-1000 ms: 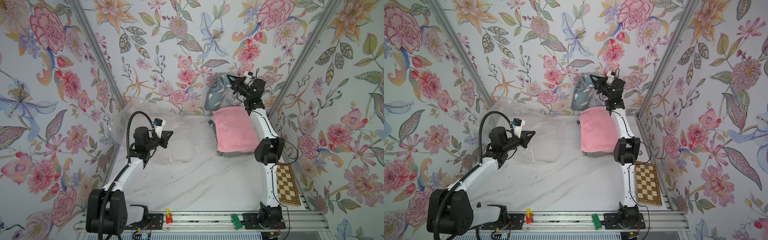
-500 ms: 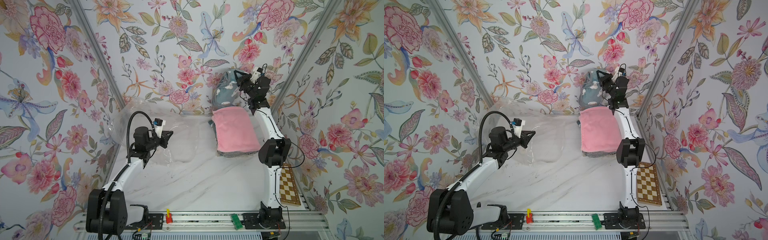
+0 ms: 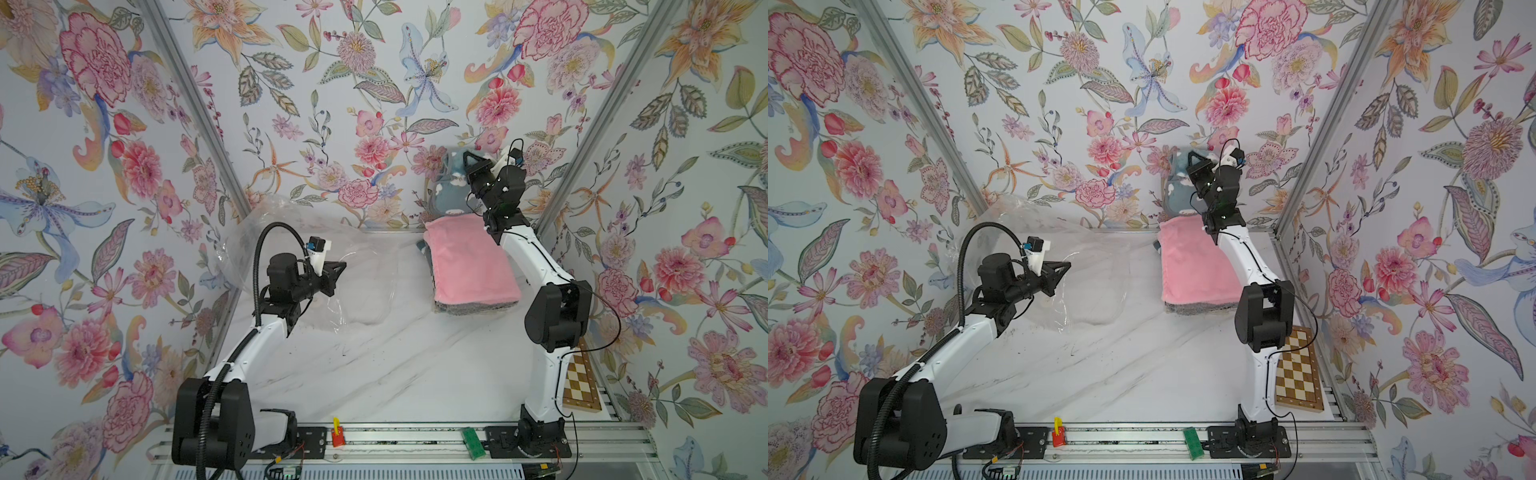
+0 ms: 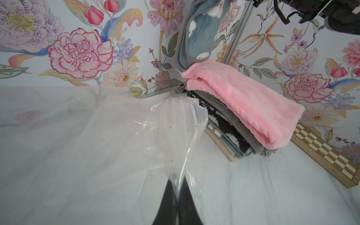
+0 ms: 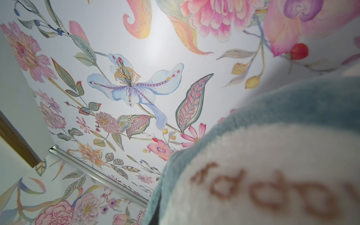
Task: Take the blanket out of the vacuum bag
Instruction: Place the blanket at the center of the board.
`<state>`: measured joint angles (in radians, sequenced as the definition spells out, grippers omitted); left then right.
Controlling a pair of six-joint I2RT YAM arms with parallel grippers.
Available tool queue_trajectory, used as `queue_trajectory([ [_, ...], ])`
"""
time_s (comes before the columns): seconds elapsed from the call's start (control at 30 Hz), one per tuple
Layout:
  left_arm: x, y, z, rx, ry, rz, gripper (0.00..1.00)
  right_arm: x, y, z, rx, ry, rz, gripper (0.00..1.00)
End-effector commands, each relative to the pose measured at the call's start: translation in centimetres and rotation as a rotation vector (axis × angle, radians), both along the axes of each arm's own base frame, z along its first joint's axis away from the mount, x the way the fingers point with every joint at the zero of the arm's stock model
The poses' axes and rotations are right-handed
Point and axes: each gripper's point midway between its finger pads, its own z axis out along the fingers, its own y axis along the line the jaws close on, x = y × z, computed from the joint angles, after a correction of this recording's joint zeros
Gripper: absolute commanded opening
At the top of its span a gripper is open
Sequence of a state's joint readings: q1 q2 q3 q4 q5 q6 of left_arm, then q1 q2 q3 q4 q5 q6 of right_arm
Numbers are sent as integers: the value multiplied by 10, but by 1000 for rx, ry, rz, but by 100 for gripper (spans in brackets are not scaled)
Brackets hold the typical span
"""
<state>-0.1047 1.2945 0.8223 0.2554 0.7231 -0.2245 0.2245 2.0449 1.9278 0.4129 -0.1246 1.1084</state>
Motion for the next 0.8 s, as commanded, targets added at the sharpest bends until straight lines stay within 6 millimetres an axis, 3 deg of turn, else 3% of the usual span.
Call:
queue_trajectory([
  [0.0,1,1,7,-3,-21,-8,0,-36,-18,50,8,-129,-101,0],
  [0.3,-3,-4,12,-18,-30,-23,0,-83,-21,6,-12,-15,-165,0],
  [0.6,-8,-8,17,-18,-44,-35,0,-121,-7,-53,3,116,-145,0],
  [0.77,-10,-10,17,-15,-45,-39,0,-140,-5,-76,2,169,-144,0],
])
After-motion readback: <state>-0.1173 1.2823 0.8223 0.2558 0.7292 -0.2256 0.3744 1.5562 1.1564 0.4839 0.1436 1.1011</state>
